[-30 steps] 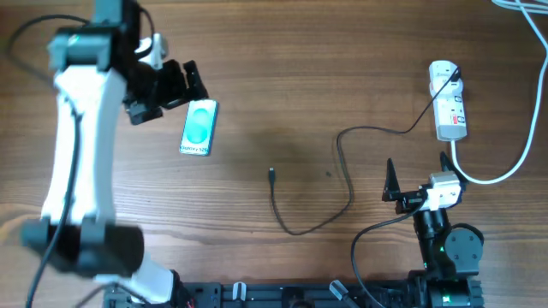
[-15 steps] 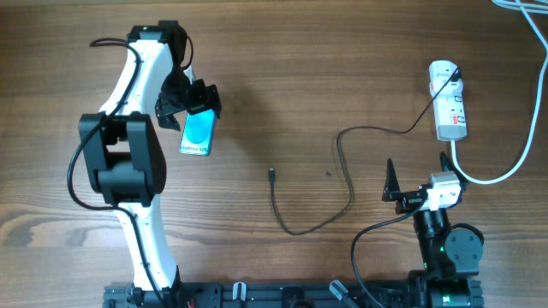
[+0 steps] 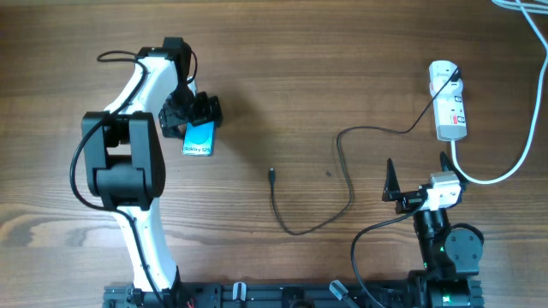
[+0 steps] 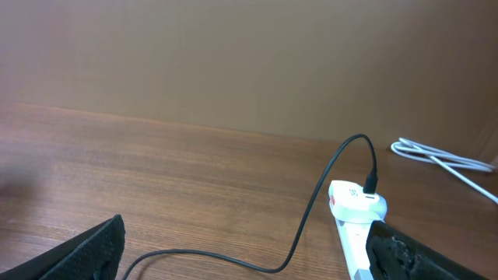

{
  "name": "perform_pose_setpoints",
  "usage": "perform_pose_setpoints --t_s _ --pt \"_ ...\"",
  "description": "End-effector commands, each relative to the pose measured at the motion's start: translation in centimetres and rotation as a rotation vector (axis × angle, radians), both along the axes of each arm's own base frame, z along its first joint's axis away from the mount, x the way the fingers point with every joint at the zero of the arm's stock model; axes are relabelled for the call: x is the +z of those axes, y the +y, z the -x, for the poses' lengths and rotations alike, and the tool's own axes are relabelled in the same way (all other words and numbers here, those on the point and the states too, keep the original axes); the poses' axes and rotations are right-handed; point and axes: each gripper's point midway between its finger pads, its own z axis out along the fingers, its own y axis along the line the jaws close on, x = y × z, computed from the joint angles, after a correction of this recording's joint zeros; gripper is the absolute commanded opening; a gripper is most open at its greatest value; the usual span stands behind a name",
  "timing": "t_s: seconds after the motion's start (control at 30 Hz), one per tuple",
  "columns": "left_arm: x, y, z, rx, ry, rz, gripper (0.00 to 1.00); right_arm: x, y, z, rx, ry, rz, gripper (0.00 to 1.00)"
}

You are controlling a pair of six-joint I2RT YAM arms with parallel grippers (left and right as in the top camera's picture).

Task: Plug charger to phone and switch on socket
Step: 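Move the left gripper over the Galaxy S25 phone and descend, then close the left gripper on the phone's top edge and lift it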

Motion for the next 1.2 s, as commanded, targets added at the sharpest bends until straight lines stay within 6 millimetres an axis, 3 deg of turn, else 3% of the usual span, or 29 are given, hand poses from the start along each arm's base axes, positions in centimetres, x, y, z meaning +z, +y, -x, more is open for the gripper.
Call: perform_pose_setpoints --t_s 0.0,0.1,0.17,0.37,0.4,0.43,0.47,0.53,0.67,0.77,0.87,0.93,1.17 --pt "-4.0 -1.4 5.4 -0.019 0.198 0.045 1.00 0.2 -0.1 0.0 -0.008 -0.010 0.005 1.00" --pt "-4.9 -2.2 6.7 -0.044 0.220 0.038 1.00 0.2 -0.1 0.0 -0.008 -0.010 0.005 0.99" --pt "-5.6 -2.6 6.4 -0.057 0.190 0.039 1.00 0.2 -0.1 0.0 -0.008 -0.010 0.005 1.00" --pt "-6.8 -2.8 1.7 -0.063 -0.011 0.042 1.00 0.2 -0.1 0.0 -0.008 -0.010 0.005 1.00" --pt "-6.8 -2.9 1.6 -0.063 -0.018 0.043 0.96 0.2 -0.1 0.0 -0.008 -0.010 0.005 1.00" --pt "-6.8 -3.0 1.7 -0.066 -0.014 0.043 0.83 0.2 -0.1 0.0 -0.008 -0.010 0.005 1.00" --pt "-6.8 -3.1 1.9 -0.068 -0.006 0.045 0.78 0.2 -0.1 0.0 -0.008 -0.010 0.005 1.00" --pt "-6.7 -3.2 2.8 -0.074 0.029 0.042 0.75 0.2 -0.1 0.0 -0.008 -0.010 0.005 1.00" --pt "-6.8 -3.7 5.4 -0.084 0.118 0.031 0.77 0.2 -0.1 0.0 -0.008 -0.010 0.005 1.00" --pt "-7.3 -4.4 7.0 -0.075 0.160 0.017 0.85 0.2 -0.1 0.0 -0.008 -0.010 0.005 1.00" --pt "-7.8 -5.1 8.4 -0.103 0.185 0.011 0.87 0.2 -0.1 0.0 -0.008 -0.010 0.005 1.00" --pt "-8.1 -5.6 8.5 -0.122 0.176 0.011 1.00 0.2 -0.1 0.0 -0.008 -0.010 0.005 1.00" --pt "-8.6 -6.4 7.0 -0.136 0.102 0.022 1.00 0.2 -0.1 0.0 -0.008 -0.010 0.005 1.00"
